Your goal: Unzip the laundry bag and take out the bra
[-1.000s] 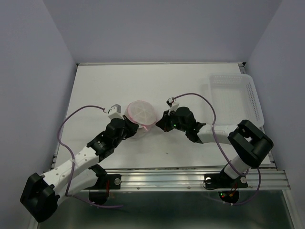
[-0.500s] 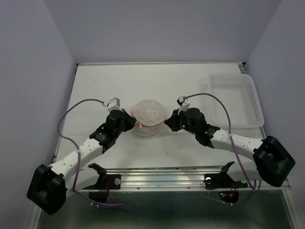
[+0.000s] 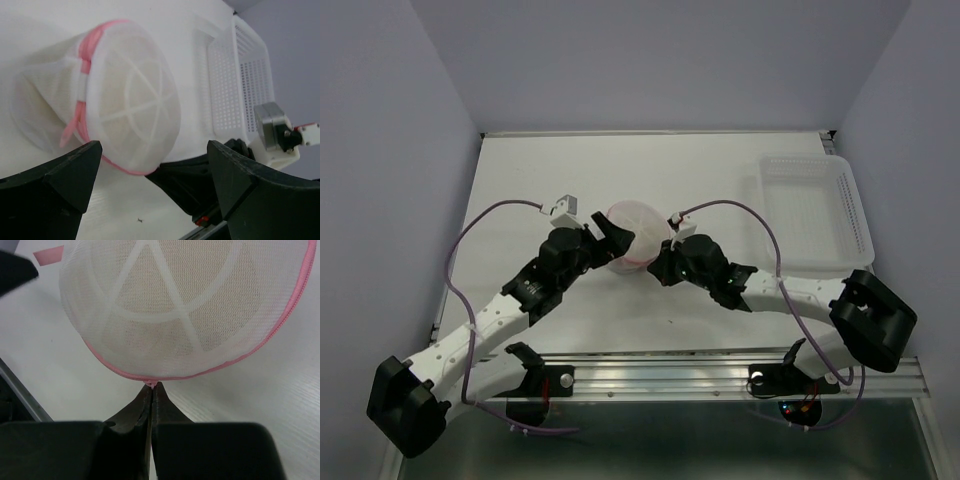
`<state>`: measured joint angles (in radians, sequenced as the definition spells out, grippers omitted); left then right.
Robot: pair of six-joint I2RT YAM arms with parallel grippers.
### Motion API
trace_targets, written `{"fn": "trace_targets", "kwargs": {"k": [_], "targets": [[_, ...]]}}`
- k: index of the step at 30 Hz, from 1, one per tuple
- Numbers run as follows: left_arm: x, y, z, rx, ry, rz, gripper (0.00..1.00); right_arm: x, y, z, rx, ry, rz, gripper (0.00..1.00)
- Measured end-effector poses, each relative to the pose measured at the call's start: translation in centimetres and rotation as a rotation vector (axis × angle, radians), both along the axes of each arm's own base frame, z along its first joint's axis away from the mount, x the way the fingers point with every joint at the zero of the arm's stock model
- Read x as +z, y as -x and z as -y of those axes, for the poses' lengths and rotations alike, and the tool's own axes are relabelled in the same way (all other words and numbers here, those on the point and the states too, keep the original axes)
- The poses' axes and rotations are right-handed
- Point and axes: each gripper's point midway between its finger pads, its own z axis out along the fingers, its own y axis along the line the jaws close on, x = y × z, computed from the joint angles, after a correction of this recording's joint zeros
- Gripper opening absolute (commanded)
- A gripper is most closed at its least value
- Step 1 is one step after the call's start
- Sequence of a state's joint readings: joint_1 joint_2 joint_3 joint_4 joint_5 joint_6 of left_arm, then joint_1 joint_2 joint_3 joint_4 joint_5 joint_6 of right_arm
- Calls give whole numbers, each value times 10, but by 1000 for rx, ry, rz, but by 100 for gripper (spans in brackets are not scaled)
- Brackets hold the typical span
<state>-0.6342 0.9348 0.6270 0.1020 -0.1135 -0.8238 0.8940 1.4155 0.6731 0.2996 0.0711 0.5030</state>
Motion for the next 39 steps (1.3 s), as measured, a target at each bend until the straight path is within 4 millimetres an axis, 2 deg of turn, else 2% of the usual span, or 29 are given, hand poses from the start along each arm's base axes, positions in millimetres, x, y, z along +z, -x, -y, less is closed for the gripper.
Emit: {"fn": "trace_targets", "kwargs": {"k": [3, 6, 8, 10, 15, 18, 21, 22, 25, 26, 32, 36, 39], "targets": [[-16, 17, 5, -21, 17, -40, 92, 1, -3, -5, -12, -7, -5, 1], [-52, 36, 5, -22, 13, -125, 86, 1, -6, -8, -22, -11, -10, 1], [-68, 42, 3, -14, 8, -167, 80, 1, -6, -9, -24, -12, -11, 1], [-76, 45, 2, -2, 7, -192, 75, 1, -6, -12, -23, -16, -15, 1], [-76, 36, 9, 9, 32, -183, 72, -3, -3, -16, -16, -14, -26, 1], [-79, 30, 14, 9, 31, -185, 63, -4, -1, -17, -11, -12, -29, 1], [-80, 25, 19, 9, 37, -181, 47, -4, 0, -18, -9, -14, -31, 1], [-81, 24, 20, 9, 38, -183, 35, -4, 0, -18, -10, -14, -31, 1], [-83, 20, 25, 10, 38, -184, 14, -4, 0, -18, -10, -14, -31, 1], [-85, 18, 26, 10, 33, -187, 2, -4, 0, -18, -10, -14, -31, 1], [-86, 17, 25, 20, 26, -187, 0, -4, -2, -12, -18, 9, -4, 1], [-77, 20, 15, 35, 17, -168, 0, -2, -3, 10, -52, 36, 39, 1], [-65, 18, 3, 57, 27, -139, 0, 6, -11, 31, -105, 33, 68, 1]]}}
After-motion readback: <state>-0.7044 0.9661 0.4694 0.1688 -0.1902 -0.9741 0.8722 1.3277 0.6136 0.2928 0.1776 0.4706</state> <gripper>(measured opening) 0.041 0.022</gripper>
